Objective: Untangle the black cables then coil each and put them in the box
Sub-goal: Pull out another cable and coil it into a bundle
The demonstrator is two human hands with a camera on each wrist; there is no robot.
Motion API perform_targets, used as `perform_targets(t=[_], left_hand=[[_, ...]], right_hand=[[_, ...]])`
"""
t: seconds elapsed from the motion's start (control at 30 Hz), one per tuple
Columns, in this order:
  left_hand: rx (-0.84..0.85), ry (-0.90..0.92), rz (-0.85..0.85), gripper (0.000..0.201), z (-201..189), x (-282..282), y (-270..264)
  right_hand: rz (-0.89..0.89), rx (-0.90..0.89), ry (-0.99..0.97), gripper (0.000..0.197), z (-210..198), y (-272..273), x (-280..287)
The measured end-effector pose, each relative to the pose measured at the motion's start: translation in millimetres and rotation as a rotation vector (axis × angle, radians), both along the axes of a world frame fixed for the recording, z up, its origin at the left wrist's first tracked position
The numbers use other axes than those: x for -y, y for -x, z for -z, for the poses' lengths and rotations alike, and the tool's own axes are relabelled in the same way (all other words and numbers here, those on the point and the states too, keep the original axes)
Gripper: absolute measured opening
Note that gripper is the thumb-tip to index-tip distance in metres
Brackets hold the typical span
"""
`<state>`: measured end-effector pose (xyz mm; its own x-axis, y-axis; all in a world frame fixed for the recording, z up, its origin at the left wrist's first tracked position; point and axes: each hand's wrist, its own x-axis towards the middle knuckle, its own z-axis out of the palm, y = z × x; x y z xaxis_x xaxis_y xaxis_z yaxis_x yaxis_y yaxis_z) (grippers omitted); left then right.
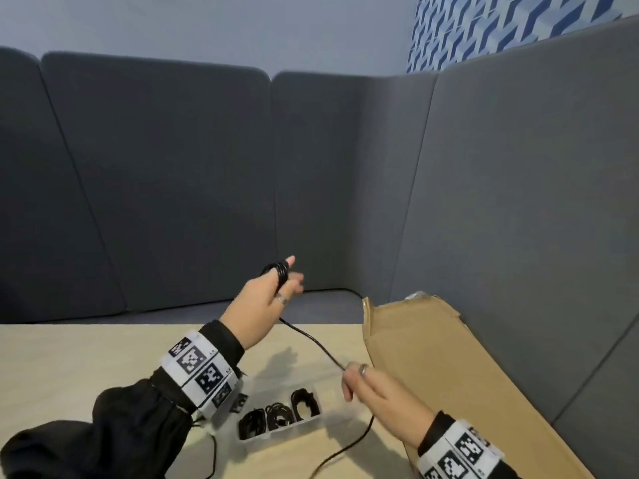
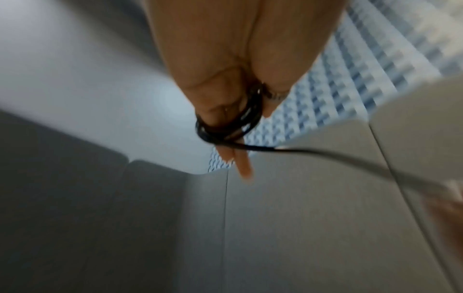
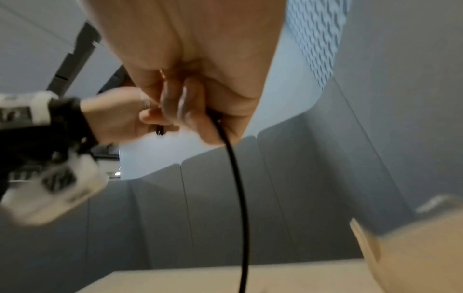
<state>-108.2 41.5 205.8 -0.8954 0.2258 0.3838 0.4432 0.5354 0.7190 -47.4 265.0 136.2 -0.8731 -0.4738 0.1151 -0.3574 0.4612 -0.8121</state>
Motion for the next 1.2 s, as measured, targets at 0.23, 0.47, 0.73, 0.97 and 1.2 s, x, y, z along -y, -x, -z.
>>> perform_targets(t=[0.23, 0.47, 0.73, 0.97, 1.2], left_hand=[[0.665, -0.158, 0.499, 0.047, 8, -7, -30], [0.506, -1.309, 0.363, 0.02, -29, -26, -37], [0.118, -0.277, -0.06, 0.023, 17, -15, -1], [0.635, 0.051, 0.487, 0.046, 23, -5, -26], [0.62, -1.133, 0.52, 0.036, -4, -17, -31]], right_hand=[[0.325, -0.652, -0.127, 0.033, -49, 36, -20], [0.05, 0.082, -0.178, 0.029, 10, 25, 3], [0.03, -0.297, -0.341, 0.032, -5, -21, 18], [0.35, -0.799, -0.447, 0.049, -39, 38, -26], [0.112, -0.161, -0.372, 0.03, 3, 21, -6]])
